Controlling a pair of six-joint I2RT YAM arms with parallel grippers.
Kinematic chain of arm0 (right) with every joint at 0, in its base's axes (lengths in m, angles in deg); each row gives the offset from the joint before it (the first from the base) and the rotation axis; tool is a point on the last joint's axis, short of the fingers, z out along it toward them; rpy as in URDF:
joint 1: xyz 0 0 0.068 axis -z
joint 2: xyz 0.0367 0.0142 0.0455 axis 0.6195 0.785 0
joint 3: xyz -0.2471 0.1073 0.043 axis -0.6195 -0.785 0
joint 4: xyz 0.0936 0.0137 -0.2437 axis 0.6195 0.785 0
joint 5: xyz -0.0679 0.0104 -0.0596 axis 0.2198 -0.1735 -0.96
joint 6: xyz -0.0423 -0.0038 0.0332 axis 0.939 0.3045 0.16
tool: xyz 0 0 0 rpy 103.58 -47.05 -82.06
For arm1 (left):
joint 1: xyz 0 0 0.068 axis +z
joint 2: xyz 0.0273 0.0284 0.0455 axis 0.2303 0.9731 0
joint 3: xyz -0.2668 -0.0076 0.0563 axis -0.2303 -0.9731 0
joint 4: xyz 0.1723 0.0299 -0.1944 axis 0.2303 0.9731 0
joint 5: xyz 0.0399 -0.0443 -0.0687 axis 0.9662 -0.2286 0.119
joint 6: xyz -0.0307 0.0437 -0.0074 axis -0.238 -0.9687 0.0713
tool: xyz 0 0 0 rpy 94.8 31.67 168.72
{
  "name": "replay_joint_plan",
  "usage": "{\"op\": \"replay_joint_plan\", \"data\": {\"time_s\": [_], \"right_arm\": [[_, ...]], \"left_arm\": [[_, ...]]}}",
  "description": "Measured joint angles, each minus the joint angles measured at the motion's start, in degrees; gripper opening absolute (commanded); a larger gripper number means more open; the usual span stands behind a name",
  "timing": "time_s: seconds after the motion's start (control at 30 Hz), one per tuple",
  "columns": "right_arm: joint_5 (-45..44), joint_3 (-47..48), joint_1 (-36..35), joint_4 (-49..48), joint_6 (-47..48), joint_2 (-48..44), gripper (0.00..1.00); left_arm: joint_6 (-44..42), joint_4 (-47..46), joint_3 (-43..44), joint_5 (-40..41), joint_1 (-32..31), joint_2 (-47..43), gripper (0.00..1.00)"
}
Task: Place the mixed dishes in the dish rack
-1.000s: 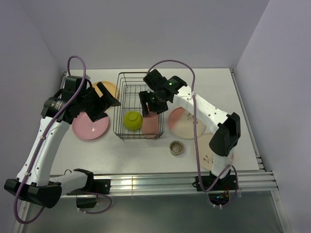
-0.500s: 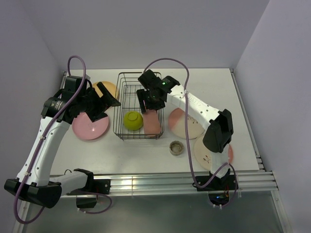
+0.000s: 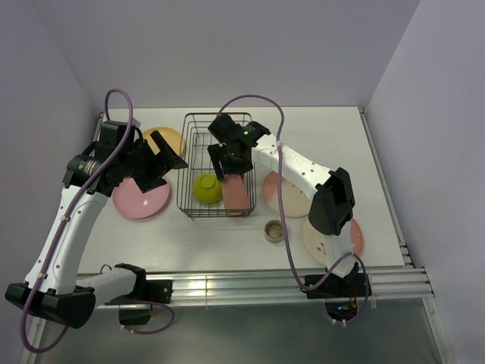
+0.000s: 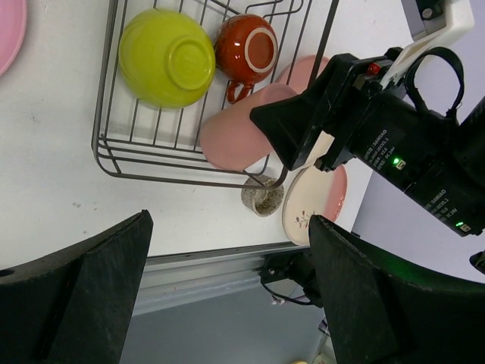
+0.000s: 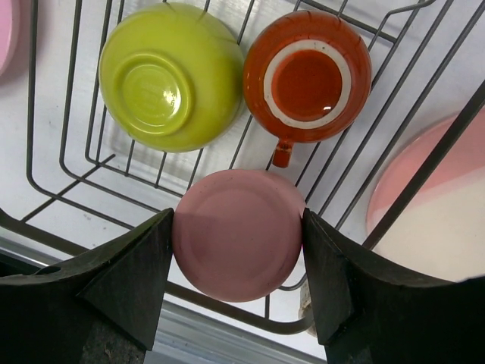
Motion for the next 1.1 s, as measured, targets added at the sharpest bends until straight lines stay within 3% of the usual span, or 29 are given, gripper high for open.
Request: {"op": "replay_joint_plan", "data": {"time_s": [0.43, 0.87, 1.1], "right_arm": [[-3.8, -7.7, -4.0, -10.6, 5.5, -3.7, 0.00], [-3.9, -33.3, -7.5, -26.8, 10.2, -21.2, 0.00], [-3.3, -39.1, -7.5, -32.3, 11.1, -24.8, 0.02]], "left_arm": [[0.0, 0.0, -2.5, -0.2, 0.0, -2.2, 0.91], [0.1, -0.2, -3.4, -0.5, 0.0, -2.8, 0.91], [0.1, -0.4, -3.5, -1.0, 0.0, -2.8, 0.91]]}}
